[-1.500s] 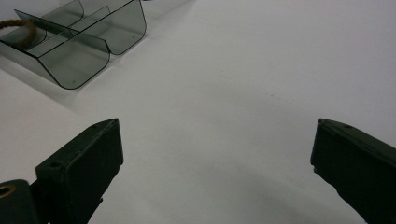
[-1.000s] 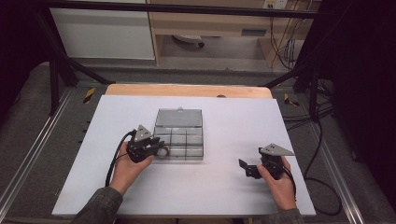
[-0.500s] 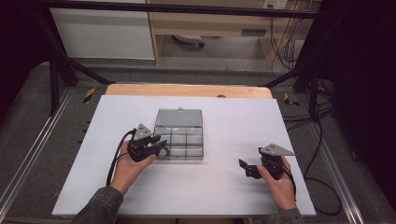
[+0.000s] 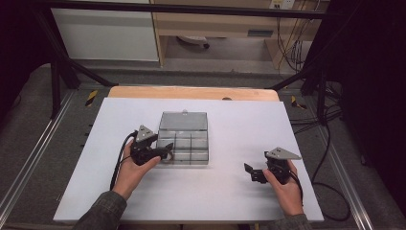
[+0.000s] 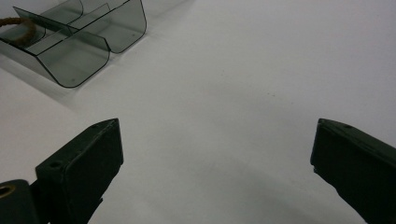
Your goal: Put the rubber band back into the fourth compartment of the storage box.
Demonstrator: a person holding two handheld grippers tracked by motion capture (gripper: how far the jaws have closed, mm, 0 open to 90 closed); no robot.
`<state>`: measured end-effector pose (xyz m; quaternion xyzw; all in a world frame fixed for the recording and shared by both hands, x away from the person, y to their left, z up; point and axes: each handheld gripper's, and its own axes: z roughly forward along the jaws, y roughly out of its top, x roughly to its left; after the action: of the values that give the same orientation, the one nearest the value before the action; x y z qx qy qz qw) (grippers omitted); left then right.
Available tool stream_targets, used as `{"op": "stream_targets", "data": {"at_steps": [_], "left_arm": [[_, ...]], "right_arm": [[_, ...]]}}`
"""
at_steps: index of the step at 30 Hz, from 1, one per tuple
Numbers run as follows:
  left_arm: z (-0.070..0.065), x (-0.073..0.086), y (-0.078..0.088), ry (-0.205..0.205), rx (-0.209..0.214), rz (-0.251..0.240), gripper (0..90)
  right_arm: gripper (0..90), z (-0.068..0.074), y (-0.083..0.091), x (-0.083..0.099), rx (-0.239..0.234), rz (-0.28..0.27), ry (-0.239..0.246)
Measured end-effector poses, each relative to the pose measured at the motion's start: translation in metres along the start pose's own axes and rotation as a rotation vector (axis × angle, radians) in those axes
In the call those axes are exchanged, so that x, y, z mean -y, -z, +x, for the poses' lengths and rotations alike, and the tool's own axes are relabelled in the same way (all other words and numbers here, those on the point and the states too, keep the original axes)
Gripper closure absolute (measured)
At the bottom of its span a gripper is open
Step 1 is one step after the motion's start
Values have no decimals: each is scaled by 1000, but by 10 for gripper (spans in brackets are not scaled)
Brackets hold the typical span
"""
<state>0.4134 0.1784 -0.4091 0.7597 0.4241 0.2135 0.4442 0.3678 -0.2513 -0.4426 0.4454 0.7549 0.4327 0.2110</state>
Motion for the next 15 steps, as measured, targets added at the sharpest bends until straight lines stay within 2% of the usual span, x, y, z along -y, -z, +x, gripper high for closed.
{"op": "stream_targets", "data": {"at_steps": [3,5,15], "left_arm": [[1,-1,2,9,-1,-25,94],[2,-2,3,24,5,-45,66],[4,-6,10,40,12,-75,66]], "right_arm": [[28,0,1,0,0,-1,1],[28,0,0,0,1,-1,2],[28,-1,0,0,-2,-2,0]]}}
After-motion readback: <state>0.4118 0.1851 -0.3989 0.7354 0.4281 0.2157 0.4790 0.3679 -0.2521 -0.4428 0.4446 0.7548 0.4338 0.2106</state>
